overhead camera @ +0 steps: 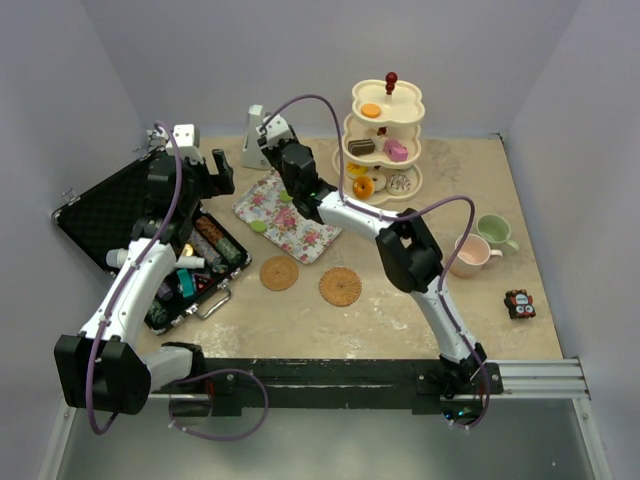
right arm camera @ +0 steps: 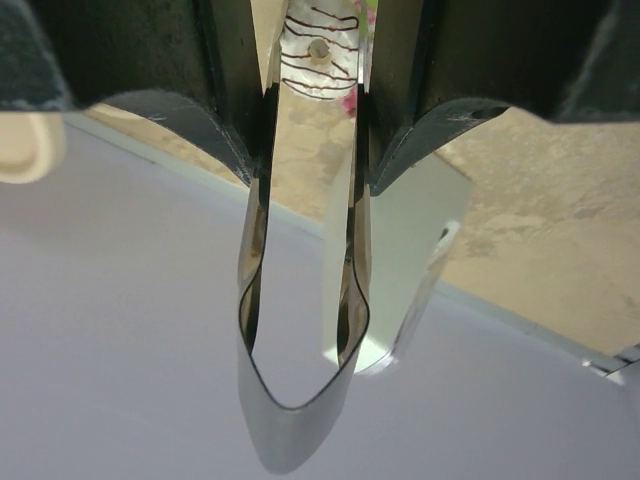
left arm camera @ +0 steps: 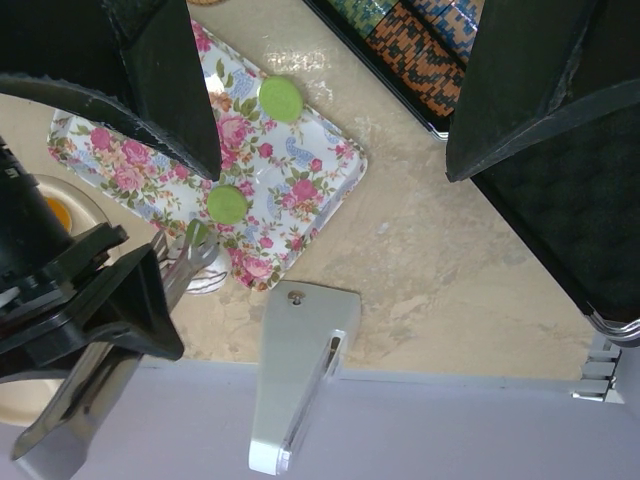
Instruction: Serve the afternoon tea
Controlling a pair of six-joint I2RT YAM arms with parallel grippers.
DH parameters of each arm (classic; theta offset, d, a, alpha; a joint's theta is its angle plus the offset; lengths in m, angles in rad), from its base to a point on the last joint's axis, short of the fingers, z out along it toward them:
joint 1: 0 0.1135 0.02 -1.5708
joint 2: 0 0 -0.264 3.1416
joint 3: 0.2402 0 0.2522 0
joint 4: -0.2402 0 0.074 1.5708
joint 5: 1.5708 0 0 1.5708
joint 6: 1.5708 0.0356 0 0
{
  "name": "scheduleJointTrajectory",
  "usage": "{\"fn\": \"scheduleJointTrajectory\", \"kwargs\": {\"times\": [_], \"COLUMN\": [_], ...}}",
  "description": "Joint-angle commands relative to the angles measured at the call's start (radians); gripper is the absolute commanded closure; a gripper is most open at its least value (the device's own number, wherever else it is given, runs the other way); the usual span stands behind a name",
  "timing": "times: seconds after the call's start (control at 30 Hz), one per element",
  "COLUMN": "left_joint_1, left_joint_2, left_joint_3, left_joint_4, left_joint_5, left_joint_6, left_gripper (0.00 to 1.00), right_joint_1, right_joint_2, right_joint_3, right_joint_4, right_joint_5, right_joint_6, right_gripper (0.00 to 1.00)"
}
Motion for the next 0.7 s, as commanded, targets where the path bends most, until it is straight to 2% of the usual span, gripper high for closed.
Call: {"fn": "scheduleJointTrajectory", "kwargs": {"times": [0.0, 0.37, 0.67], "left_joint_1": [0.008, 0.008, 0.008], "left_joint_2": [-0.013, -0.01, -0.011], "left_joint_3": [0.005, 0.004, 0.004], "left_joint_4": [0.038, 0.04, 0.04], "left_joint_5": [0.007, 0.008, 0.011], "left_joint_6": [-0.008, -0.009, -0.011], "left_gripper": [0.02, 0.02, 0.02], "right_joint_1": [-0.001, -0.021, -0.044], "right_joint_2": [-0.078, -0.033, 0.039], "right_joint_3": [-0.003, 0.036, 0.102], "right_joint_4": [0.099, 0.116, 0.128], "right_joint_5": [0.151, 0.294, 0.348], "right_joint_6": [-0.114, -0.217, -0.309], "right_gripper": [0.7, 0.72, 0.73]}}
